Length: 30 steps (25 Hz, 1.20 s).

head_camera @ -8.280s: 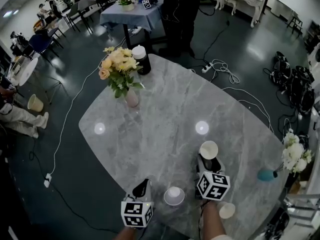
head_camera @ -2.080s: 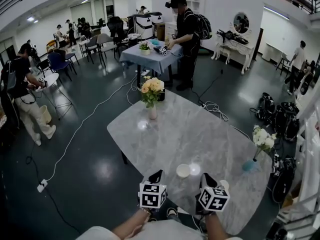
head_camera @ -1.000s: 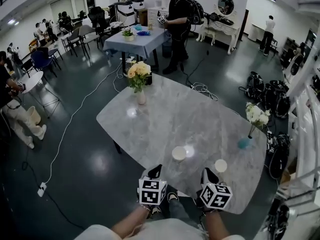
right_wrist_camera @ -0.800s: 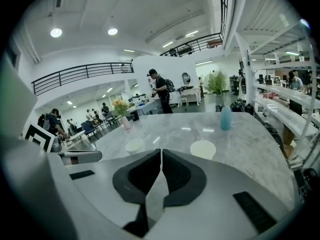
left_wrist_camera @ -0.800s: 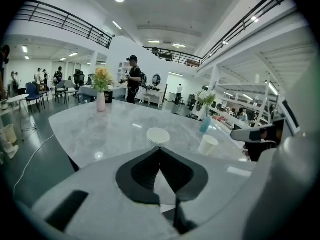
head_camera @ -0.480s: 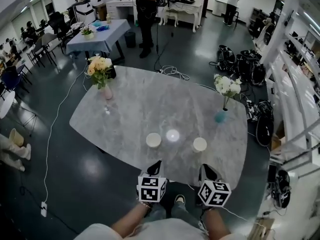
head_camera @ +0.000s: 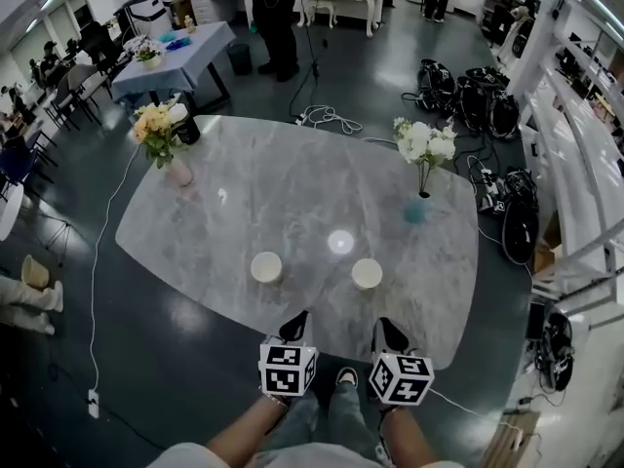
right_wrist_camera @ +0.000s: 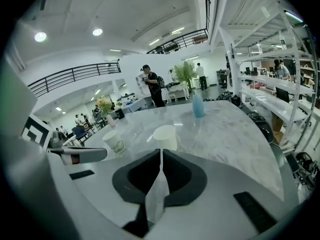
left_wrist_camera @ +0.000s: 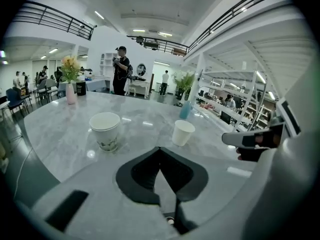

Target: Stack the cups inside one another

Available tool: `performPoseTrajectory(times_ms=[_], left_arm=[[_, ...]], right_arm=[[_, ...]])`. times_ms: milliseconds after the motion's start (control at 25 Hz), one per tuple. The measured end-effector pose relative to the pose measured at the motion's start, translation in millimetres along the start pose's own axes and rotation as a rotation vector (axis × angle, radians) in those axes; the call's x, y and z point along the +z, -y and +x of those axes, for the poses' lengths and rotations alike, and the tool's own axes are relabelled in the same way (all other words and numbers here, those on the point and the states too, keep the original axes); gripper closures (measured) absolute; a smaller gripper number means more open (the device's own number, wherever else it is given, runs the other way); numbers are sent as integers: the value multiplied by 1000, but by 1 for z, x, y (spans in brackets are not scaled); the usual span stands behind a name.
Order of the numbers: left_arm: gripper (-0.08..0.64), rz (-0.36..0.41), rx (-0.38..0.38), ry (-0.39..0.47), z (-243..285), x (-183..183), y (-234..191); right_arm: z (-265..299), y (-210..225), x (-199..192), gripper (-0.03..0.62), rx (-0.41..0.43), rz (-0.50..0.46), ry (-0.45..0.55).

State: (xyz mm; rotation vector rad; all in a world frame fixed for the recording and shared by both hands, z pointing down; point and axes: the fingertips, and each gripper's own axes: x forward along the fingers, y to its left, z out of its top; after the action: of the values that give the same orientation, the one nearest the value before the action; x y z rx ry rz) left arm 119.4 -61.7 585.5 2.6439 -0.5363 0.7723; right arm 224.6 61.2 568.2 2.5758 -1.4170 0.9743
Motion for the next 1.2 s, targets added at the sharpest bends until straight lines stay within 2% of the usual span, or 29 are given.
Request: performPoseTrajectory(times_ms=[160,680,1200], left_arm=[[563,-2,17,-13,11,-8,5],[563,-79,91,-53,20,-33,-1],[563,-117,98,-75,33,-37,-10]], right_arm=[[16,8,-7,575,21,-1,-22],[51,14,-10,572,97,-55,-79],[81,11,-10,442,112,-100,-130]])
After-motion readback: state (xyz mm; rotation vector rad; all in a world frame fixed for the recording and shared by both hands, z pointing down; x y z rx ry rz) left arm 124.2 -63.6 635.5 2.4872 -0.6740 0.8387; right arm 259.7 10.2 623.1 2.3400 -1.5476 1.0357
